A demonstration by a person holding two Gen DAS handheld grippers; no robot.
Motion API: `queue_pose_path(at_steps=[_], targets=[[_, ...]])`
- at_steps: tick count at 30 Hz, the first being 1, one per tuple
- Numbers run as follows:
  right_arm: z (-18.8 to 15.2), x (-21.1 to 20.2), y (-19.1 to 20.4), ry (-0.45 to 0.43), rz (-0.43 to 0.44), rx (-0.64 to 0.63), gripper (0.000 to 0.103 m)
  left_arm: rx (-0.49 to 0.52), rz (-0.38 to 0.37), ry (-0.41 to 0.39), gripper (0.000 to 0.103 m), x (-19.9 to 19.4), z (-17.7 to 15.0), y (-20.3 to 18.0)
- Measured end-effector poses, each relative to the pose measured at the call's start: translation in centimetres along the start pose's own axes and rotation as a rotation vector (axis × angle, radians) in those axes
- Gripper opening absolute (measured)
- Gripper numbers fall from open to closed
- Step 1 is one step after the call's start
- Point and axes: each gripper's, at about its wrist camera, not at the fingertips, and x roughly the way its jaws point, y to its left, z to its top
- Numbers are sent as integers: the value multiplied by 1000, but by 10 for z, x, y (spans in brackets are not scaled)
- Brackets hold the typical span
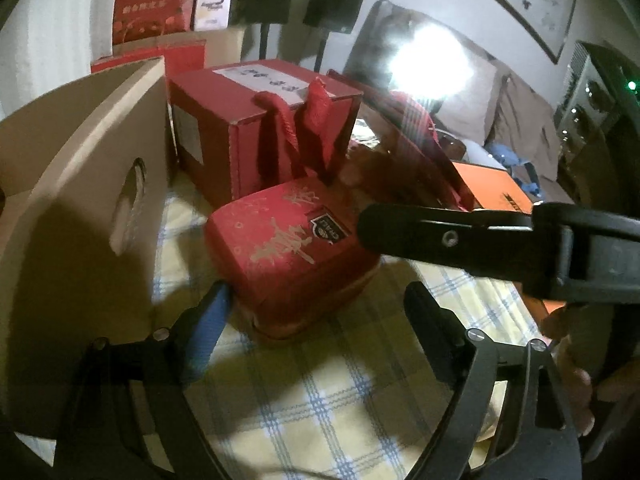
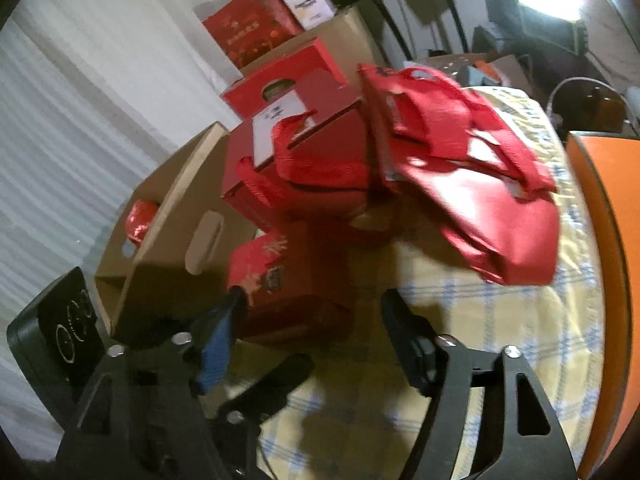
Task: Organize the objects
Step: 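Move the right gripper to the small red square box with gold lettering, then grasp the small red box with the right gripper and lift it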
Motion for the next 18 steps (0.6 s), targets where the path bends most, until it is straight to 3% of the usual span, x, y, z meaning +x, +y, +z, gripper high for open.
queue_pose_path(at_steps=[6, 18], targets=[[1, 19, 2, 51, 11, -10, 78, 23, -17, -1, 101, 8, 3, -6], [3, 32, 0, 110, 40, -38, 79, 7, -48, 12, 101, 25, 10, 2]])
